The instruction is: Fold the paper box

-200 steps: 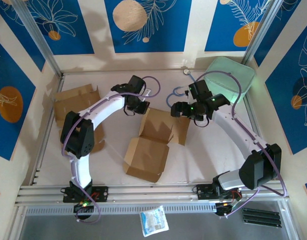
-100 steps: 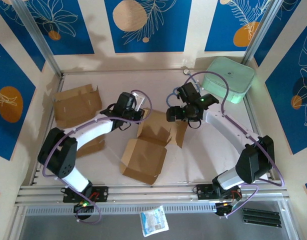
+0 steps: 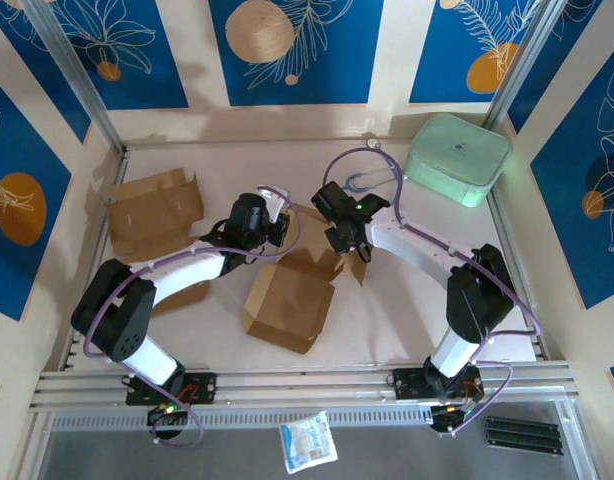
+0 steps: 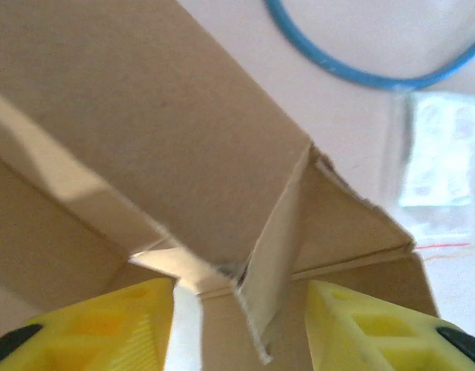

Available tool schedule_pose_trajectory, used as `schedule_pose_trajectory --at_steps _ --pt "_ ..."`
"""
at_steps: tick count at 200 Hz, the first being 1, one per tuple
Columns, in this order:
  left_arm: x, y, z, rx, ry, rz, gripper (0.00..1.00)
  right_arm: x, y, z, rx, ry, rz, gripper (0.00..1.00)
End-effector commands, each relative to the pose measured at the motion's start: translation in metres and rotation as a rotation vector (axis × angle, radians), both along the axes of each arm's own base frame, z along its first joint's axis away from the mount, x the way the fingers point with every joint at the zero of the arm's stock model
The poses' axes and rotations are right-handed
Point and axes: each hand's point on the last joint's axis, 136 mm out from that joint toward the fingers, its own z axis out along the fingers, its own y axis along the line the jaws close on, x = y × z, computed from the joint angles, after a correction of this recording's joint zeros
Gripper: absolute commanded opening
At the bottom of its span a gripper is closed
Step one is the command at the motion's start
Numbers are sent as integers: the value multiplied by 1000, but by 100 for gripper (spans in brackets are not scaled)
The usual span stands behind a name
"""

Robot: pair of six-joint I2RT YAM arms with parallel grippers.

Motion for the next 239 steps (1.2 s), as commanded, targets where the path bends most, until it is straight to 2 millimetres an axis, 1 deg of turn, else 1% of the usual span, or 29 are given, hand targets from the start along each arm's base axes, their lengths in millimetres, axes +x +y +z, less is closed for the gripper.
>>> schedule_pose_trajectory --at_steps 1,14,29,36,42,44,48,60,70,80,89,108,112,117,128,137,148,173,211,224,239 --pt "-1 -3 18 -27 -56 -2 0 24 -10 18 -139 -134 -6 42" --pt "-1 -3 20 -32 -60 -1 0 31 -7 19 -147 -164 13 34" --pt "-2 -4 21 -40 -65 -7 0 36 -1 20 -131 -185 30 23" --pt "-2 -4 22 -46 -66 -8 0 37 2 20 -120 -186 43 13" --pt "-3 -4 23 -53 -68 -8 5 39 5 20 -112 -191 52 2" --pt "-3 -4 24 -56 -68 -8 7 40 5 20 -111 -194 52 0" --pt "-4 -5 26 -64 -69 -10 12 40 6 21 -112 -200 55 0" --pt "-8 -6 33 -92 -64 -20 32 44 8 21 -118 -218 68 0" --pt "-12 -2 40 -124 -44 1 42 48 8 23 -132 -250 75 0" --pt "-15 7 51 -163 -8 60 47 53 8 29 -146 -291 83 0" --pt "-18 21 60 -196 38 143 51 58 9 35 -154 -334 95 0" --pt "-29 44 72 -298 178 279 54 69 13 52 -148 -438 121 0" --pt "-33 48 70 -310 219 303 55 70 15 57 -138 -461 128 0" --pt "-36 53 70 -332 265 333 60 73 17 60 -127 -484 136 0" --pt "-40 59 63 -392 376 382 67 75 23 64 -92 -519 164 0" --pt "-42 61 55 -448 468 407 68 74 28 62 -66 -525 185 0" --pt "-43 57 49 -516 566 407 70 70 35 57 -44 -527 212 0" --pt "-38 42 42 -611 692 353 74 58 51 37 -43 -541 298 2" --pt "-31 19 25 -618 794 272 77 49 50 14 -58 -502 289 2" --pt "-30 15 17 -615 821 262 73 47 48 11 -54 -494 277 2" --pt "-31 17 8 -600 834 279 61 45 48 11 -42 -489 265 3"
